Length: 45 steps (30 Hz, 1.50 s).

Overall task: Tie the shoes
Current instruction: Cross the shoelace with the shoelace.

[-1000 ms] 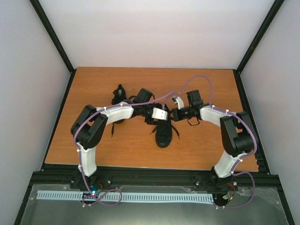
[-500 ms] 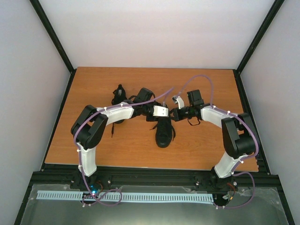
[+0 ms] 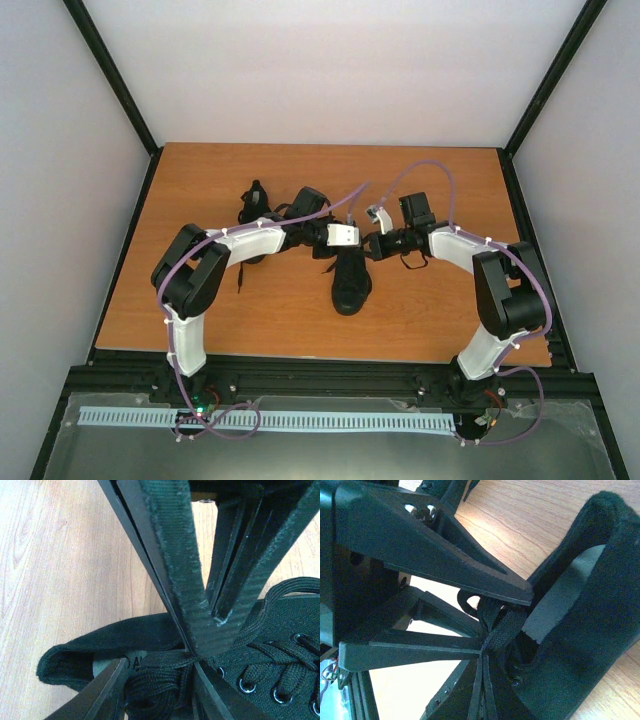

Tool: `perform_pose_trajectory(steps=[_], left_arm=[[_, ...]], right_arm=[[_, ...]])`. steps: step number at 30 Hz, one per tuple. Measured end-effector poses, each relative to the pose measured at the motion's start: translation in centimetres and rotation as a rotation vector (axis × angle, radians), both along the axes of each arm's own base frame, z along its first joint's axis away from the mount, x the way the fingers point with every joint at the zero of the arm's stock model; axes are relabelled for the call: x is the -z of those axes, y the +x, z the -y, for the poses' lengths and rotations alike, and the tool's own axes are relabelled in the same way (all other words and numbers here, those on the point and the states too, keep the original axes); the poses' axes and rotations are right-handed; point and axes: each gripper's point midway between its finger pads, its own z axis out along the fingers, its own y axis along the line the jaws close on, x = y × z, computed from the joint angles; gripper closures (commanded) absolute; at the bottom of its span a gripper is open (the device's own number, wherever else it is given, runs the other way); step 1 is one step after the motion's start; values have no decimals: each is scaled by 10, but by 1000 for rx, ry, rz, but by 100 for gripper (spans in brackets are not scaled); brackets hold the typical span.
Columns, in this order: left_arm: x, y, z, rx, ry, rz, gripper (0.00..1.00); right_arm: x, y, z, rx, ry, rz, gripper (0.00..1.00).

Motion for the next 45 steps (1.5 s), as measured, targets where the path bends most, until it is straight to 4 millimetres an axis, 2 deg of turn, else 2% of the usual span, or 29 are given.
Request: perform_pose_trajectory(steps=[6,8,16,18,23,25,27,31,34,38,45], left_arm=[[0,0,0,-8,-3,-9,77],[0,0,0,-11,-5,-12,78],[2,-2,0,2,1,-10,81],[2,-2,-1,5,3,-8,80],[4,-4,-2,13,7,-8,78],[5,-5,-2,15,8,-8,78],[5,-5,-2,15,9,-8,78],[6,-5,-2,15,9,-8,78],[6,-5,-2,16,10,-6,77],[6,-5,-2,19,11,-3,76],[6,-5,-2,19,11,-3,75]], right_arm=[[-1,-6,-3,-27,14,-7,97],[-1,-7,-4,-34,16,-10,96],[-13,-7,-4,-37,43,8,75],[-21,-5,-2,-31,59,25,74],[-36,10,18,47,79,62,85],[-31,18,26,89,65,55,88],[-17,24,30,116,52,17,89],[20,24,28,124,30,-82,90],[34,22,23,111,21,-120,89],[30,23,19,91,41,-105,83],[26,20,16,63,66,-90,83]])
